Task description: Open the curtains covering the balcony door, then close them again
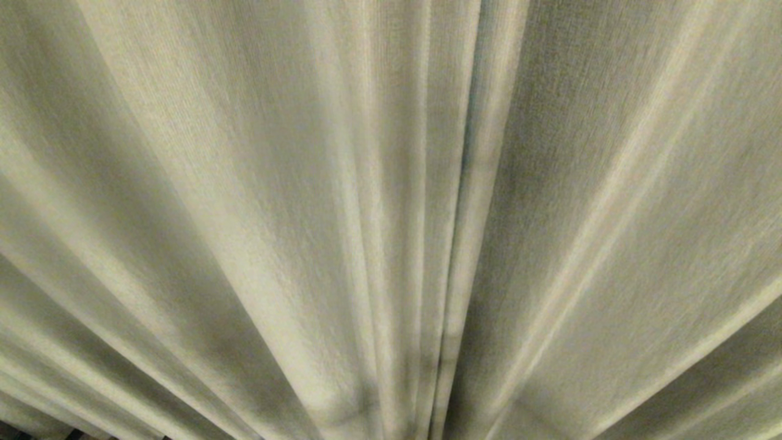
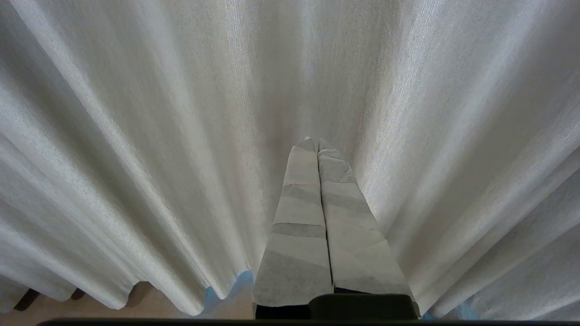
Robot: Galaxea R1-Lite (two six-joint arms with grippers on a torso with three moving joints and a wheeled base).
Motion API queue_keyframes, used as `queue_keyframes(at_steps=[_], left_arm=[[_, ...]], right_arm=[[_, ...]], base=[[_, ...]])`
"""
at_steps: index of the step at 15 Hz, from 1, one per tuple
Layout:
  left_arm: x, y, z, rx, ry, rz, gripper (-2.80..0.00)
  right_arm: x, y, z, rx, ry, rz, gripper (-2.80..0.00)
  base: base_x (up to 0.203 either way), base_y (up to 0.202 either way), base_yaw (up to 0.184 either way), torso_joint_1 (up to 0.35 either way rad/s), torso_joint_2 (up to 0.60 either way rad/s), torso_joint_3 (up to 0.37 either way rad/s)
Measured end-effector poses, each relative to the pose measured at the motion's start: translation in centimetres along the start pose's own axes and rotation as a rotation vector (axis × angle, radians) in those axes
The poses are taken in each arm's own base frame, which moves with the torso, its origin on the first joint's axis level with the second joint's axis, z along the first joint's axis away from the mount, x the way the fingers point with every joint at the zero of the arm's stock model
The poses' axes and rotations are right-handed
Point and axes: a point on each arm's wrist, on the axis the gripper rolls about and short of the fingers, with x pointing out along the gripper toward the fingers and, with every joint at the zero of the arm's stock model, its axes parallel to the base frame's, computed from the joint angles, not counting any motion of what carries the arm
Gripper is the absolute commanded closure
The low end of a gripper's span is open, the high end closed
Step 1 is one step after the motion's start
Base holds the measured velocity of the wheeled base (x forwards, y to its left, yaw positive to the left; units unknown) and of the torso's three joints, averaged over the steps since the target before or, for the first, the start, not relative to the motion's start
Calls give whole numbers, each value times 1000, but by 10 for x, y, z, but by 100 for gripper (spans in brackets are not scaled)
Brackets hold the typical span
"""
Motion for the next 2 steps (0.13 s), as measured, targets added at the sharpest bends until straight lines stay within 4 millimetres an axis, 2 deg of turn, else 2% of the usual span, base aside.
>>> queue_keyframes(at_steps=[2], left_arm=[[0,0,0,0,0,0,0]], right_arm=[[0,0,1,-1,-5,1,0]], base=[[0,0,0,0,0,0]])
